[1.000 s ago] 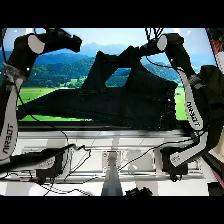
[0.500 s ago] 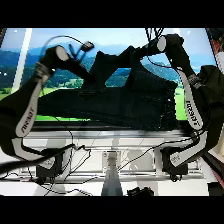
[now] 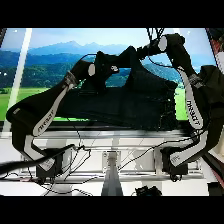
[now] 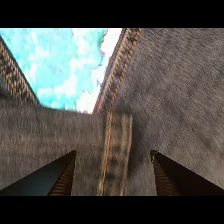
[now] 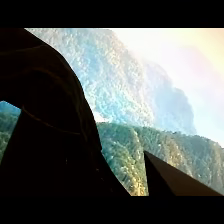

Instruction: Fold the clothes and pants, and hang the long-sleeved shirts on hangers.

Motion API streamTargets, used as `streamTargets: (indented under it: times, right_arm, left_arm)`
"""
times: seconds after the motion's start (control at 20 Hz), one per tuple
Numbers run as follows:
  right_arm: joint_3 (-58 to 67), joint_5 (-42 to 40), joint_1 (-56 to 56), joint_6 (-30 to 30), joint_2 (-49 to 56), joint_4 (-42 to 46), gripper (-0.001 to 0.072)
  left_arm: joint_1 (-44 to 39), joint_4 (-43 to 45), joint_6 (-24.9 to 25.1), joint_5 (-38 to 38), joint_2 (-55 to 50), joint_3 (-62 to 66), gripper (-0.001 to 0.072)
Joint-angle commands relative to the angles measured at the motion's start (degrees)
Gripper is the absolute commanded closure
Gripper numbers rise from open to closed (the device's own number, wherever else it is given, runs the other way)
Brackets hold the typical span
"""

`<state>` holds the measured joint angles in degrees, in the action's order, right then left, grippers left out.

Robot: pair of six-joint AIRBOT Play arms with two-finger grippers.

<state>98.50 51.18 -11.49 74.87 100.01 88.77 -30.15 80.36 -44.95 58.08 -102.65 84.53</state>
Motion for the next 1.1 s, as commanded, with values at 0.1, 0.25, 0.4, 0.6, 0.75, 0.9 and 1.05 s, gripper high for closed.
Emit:
streamTargets:
  times: [0.1, 0.25, 0.4, 0.6, 0.75, 0.9, 1.05]
  right_arm:
    - [0.00, 3.87, 3.28, 0.04, 0.04, 0.17, 0.0162]
    - [0.00, 6.19, 5.44, 0.04, 0.04, 0.20, 0.0162]
    - [0.02, 8.41, 8.17, 0.04, 0.02, 0.20, 0.0162]
    - [0.02, 12.61, 12.92, 0.59, 0.02, 0.20, 0.0162]
    - [0.02, 15.87, 16.22, 1.36, 0.02, 0.13, 0.0162]
    - [0.02, 17.88, 18.36, 3.96, 0.02, -0.09, 0.0163]
    - [0.00, 18.69, 18.75, 5.86, 0.02, -0.17, 0.0162]
  left_arm:
    - [-0.66, 6.97, -6.12, -9.77, -2.29, 0.02, 0.0349]
    - [-0.02, 7.72, -9.01, -9.51, -1.92, 0.04, 0.0675]
    - [0.79, 7.72, -9.29, -9.97, 1.07, 0.09, 0.0675]
    - [2.69, 7.69, -9.29, -10.29, 8.57, 0.09, 0.0675]
    - [3.54, 7.69, -9.29, -10.34, 13.53, 0.09, 0.0675]
    - [3.72, 7.67, -9.31, -10.21, 14.14, 0.04, 0.0674]
    - [3.72, 7.69, -9.31, -10.10, 10.95, 0.04, 0.0381]
